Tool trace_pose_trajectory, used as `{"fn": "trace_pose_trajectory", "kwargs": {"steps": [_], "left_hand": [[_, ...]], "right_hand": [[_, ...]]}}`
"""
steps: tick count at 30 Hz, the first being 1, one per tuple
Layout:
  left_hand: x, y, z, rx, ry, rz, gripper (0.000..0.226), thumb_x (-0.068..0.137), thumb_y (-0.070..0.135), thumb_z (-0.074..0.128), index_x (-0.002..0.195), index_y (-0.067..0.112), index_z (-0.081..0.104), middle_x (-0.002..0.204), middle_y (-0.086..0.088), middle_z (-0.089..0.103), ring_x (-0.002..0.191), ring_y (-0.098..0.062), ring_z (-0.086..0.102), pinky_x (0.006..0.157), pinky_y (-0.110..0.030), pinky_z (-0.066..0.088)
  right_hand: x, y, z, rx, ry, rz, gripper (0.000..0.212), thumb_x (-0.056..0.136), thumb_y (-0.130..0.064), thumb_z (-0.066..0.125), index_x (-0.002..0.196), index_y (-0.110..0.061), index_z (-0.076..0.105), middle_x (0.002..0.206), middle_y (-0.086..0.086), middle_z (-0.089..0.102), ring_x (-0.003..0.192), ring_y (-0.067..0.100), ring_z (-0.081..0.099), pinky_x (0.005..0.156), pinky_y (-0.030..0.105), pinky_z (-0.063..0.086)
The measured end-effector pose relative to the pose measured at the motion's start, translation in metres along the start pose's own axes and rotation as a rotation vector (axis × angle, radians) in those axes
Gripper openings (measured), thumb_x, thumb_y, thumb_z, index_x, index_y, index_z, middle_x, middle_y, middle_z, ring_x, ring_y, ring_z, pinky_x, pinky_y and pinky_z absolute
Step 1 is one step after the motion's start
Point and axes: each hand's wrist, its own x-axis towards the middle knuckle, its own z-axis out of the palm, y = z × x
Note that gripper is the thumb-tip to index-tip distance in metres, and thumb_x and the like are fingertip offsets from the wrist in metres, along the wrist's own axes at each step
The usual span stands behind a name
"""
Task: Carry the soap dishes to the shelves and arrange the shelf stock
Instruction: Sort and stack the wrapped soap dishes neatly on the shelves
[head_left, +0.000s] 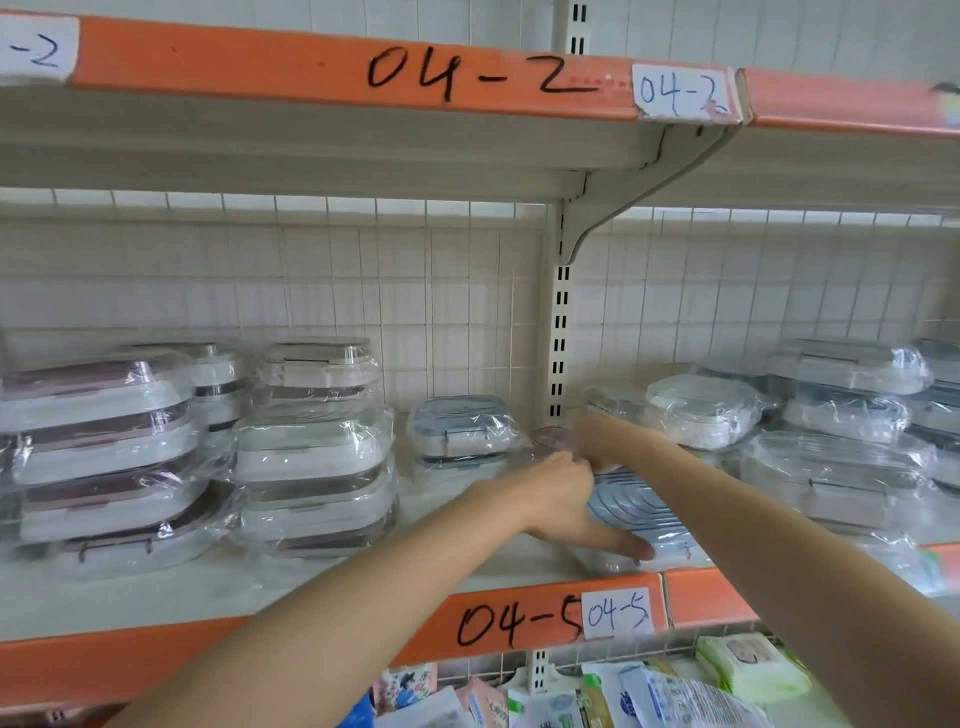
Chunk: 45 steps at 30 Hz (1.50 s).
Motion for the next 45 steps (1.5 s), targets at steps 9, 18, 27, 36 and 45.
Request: {"fn": "trace_pose_trajectory", "kwargs": {"steps": [9,18,27,36,45], "left_hand": [[-0.016,-0.023,-0.009,-0.033,-0.085,-0.106,0.061,0.073,0.059,0.073,0.087,0.002,0.056,0.079,-0.004,0.047,0.069,-0.019,0.043,0.058,-0.033,0.033],[-0.041,-0.072,-0.03,-0.009,-0.211,-0.218,0.052,0.072,0.043,0.08,0.1,0.01,0.052,0.103,-0.005,0.056,0.09,-0.023,0.054,0.075,-0.031,0.038],[-0.058,-0.066,-0.055,0.123,-0.154,-0.209,0.038,0.083,0.038,0.07,0.103,0.011,0.051,0.102,-0.007,0.055,0.089,-0.021,0.05,0.082,-0.035,0.045],[-0.074,-0.07,-0.061,0.255,0.024,-0.152,0.024,0.088,0.03,0.061,0.084,0.009,0.05,0.083,-0.011,0.053,0.076,-0.023,0.045,0.067,-0.035,0.039],[-0.074,-0.079,-0.058,0.26,0.014,-0.117,0.021,0.086,0.03,0.057,0.079,0.011,0.061,0.08,-0.012,0.058,0.078,-0.024,0.058,0.073,-0.038,0.05]], "right_hand": [[0.007,0.001,0.007,0.162,0.075,0.084,0.051,0.085,-0.051,0.061,0.062,-0.009,0.044,0.067,0.0,0.051,0.078,0.023,0.05,0.07,0.026,0.039],[-0.01,0.001,-0.006,0.172,0.06,-0.027,0.051,0.088,-0.063,0.046,0.079,-0.013,0.055,0.085,0.003,0.062,0.081,0.02,0.053,0.071,0.026,0.039],[-0.059,-0.014,-0.018,0.211,0.012,-0.231,0.067,0.089,-0.061,0.046,0.134,-0.01,0.05,0.132,0.004,0.053,0.121,0.023,0.049,0.105,0.035,0.037],[-0.059,-0.036,-0.001,0.226,-0.097,-0.232,0.062,0.073,-0.056,0.073,0.113,-0.011,0.057,0.11,0.004,0.062,0.1,0.023,0.059,0.092,0.035,0.05],[-0.045,-0.009,-0.051,0.482,0.156,-0.157,0.064,0.068,-0.057,0.074,0.115,-0.017,0.055,0.11,0.001,0.057,0.101,0.02,0.054,0.088,0.035,0.048]]}}
